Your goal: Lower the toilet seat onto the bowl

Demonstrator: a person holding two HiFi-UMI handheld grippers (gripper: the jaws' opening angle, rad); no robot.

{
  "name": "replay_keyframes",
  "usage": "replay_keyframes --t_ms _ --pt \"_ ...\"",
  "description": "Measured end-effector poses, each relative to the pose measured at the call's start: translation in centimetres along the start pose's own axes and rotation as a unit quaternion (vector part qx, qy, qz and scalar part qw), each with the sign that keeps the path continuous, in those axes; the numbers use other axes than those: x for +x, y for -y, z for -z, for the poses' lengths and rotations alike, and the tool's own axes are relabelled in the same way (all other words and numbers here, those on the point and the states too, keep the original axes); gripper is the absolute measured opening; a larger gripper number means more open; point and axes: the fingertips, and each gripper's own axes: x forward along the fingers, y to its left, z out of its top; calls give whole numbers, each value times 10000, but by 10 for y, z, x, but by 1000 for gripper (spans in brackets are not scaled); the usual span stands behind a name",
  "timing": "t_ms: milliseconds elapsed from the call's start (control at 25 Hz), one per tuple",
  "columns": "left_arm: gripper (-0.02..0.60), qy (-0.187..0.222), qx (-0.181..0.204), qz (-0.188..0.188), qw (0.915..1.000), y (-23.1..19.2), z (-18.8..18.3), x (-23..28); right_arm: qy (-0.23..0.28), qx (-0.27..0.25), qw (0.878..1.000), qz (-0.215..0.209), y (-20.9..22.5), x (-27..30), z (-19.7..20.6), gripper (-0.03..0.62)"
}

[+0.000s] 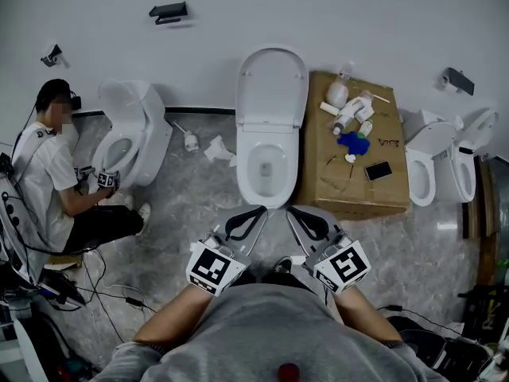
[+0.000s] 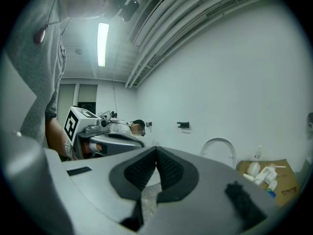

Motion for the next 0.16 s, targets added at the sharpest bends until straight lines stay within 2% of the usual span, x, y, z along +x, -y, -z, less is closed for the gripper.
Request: replay_keyframes --t_ms 160 --pt "12 7 111 57 9999 2 0 1 -44 -62 10000 -8 -1 -2 1 15"
